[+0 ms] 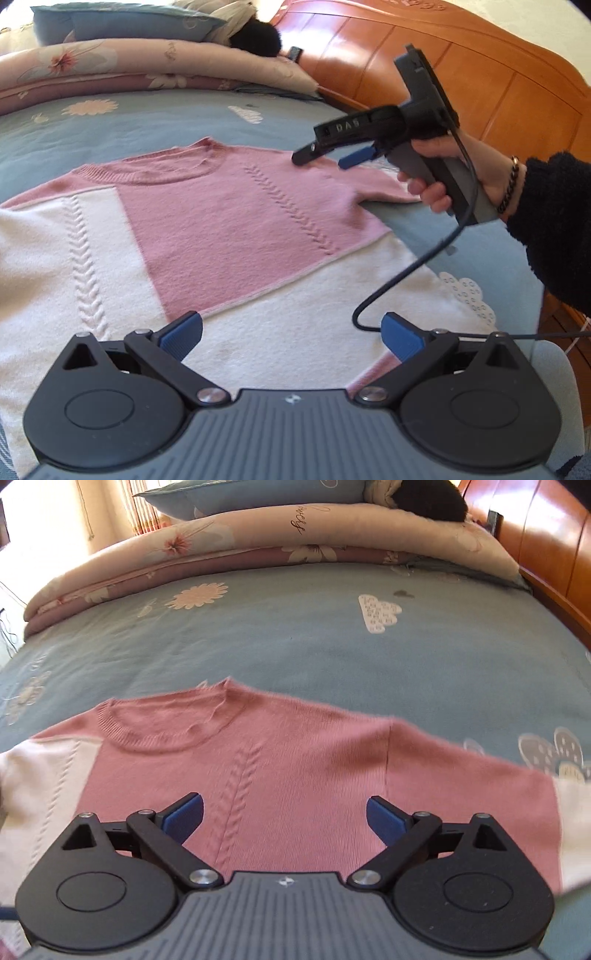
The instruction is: Fold clothes
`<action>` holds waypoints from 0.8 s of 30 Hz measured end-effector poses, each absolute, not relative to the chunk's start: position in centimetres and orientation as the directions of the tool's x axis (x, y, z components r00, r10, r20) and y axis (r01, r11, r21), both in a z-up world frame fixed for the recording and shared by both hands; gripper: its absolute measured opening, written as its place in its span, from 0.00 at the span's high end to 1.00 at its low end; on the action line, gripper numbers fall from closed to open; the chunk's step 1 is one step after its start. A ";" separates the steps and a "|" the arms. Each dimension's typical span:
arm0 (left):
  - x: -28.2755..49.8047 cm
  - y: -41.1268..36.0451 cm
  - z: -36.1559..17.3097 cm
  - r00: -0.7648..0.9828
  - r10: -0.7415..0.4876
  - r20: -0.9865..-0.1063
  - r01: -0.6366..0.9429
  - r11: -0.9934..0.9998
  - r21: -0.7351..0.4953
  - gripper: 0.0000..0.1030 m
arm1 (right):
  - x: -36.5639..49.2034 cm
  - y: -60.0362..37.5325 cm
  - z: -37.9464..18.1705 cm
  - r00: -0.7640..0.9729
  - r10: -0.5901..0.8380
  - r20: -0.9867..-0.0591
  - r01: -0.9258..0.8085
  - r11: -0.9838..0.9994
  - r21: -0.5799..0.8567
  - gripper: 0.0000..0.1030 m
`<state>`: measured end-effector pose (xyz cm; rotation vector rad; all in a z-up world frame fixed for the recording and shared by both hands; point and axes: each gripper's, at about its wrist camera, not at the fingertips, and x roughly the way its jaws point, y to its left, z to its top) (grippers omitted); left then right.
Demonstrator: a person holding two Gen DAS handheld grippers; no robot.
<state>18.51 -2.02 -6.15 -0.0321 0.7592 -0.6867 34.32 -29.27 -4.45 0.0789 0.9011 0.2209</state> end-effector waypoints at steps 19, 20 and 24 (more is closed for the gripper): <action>16.6 -3.0 -4.4 0.494 -0.641 -0.587 0.637 0.726 -0.258 0.01 | 28.6 -30.1 -7.6 0.549 0.253 -0.797 -0.116 0.967 0.227 0.06; 16.4 -3.0 -4.3 0.493 -0.646 -0.582 0.644 0.721 -0.256 0.01 | 28.6 -30.2 -7.4 0.549 0.277 -0.788 -0.107 0.959 0.262 0.06; 16.1 -3.2 -4.0 0.485 -0.662 -0.571 0.661 0.705 -0.255 0.01 | 28.4 -30.1 -6.9 0.541 0.356 -0.762 -0.090 0.925 0.368 0.06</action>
